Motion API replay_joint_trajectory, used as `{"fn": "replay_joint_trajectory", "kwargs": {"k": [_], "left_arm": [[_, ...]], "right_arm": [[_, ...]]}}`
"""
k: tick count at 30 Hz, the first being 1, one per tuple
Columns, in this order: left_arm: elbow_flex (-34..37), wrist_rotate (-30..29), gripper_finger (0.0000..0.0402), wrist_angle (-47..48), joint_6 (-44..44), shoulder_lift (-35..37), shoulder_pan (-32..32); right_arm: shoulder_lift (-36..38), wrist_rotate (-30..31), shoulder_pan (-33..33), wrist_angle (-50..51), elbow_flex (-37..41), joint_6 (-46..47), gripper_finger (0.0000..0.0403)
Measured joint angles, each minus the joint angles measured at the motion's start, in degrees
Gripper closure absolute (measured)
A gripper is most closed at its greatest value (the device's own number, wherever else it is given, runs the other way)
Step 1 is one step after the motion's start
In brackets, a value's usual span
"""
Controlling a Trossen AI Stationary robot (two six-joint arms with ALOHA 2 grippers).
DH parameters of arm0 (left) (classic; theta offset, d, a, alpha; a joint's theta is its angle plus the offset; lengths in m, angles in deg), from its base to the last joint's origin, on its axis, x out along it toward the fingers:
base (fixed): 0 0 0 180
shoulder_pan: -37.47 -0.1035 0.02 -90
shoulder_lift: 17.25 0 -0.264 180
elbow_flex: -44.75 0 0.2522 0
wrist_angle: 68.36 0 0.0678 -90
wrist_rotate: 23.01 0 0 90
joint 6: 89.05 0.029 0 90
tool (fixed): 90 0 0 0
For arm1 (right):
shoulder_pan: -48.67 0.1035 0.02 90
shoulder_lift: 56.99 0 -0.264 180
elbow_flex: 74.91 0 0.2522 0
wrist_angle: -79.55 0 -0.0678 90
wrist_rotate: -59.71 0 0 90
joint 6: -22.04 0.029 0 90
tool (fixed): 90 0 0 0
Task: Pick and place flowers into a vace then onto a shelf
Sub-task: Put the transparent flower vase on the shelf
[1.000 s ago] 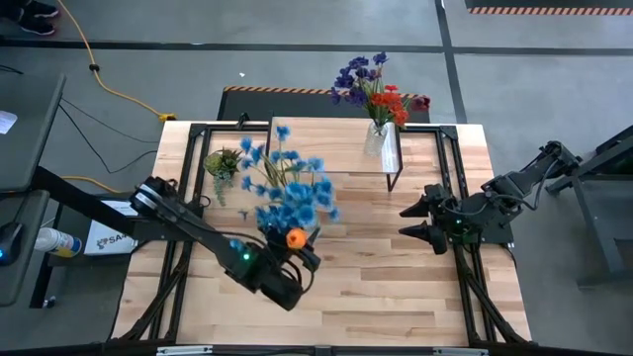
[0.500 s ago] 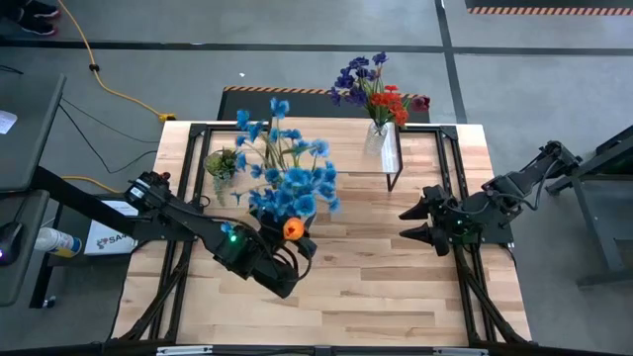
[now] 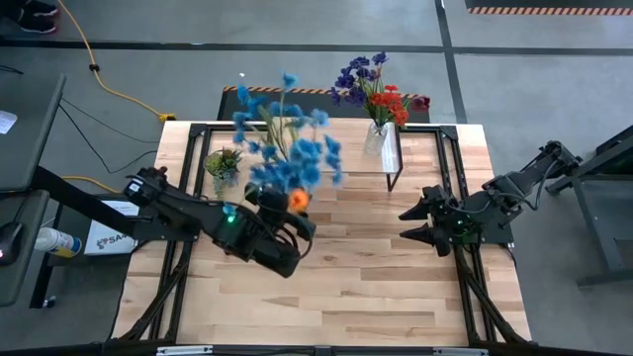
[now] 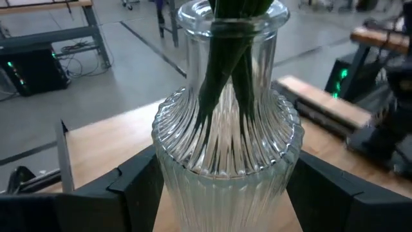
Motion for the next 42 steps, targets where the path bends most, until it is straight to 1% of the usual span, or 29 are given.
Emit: {"fn": "replay_joint_trajectory", "kwargs": {"k": [2, 7, 10, 17, 26, 36, 40, 42], "left_arm": [[-0.17, -0.58, 0.0094, 0.39, -0.16, 0.66, -1.01], [-0.06, 0.97, 0.0094, 4.08, -1.33, 2.39, -3.82], [-0.17, 0.88, 0.0094, 4.24, -1.39, 3.14, -6.39], [-0.04, 4.26, 0.0094, 6.02, -0.8, 4.45, -12.38], [-0.04, 4.37, 0.0094, 5.74, -0.39, 4.71, -18.84], [-0.04, 8.23, 0.0094, 4.83, -0.17, 4.66, -24.35], [-0.04, 9.5, 0.0094, 1.73, 3.71, 4.66, -25.46], [-0.04, 9.0, 0.0094, -0.67, 5.89, 4.66, -25.44]], "right_arm": [[0.07, 0.0, 0.0, 0.0, 0.0, -0.61, 0.0137], [0.09, -0.02, 0.0, 0.0, 0.0, -0.98, 0.0137], [0.09, 0.0, 0.0, 0.0, 0.0, -1.0, 0.0137], [0.11, 0.0, -0.02, 0.02, -0.02, -1.0, 0.0137], [0.11, 0.0, -0.02, 0.02, 0.0, -1.0, 0.0137], [0.11, 0.0, 0.0, 0.2, 0.0, -1.0, 0.0137], [0.11, 0.0, 0.0, 0.46, 0.0, -1.0, 0.0137], [0.13, 0.04, 0.0, 0.57, 0.0, -1.0, 0.0137]]}}
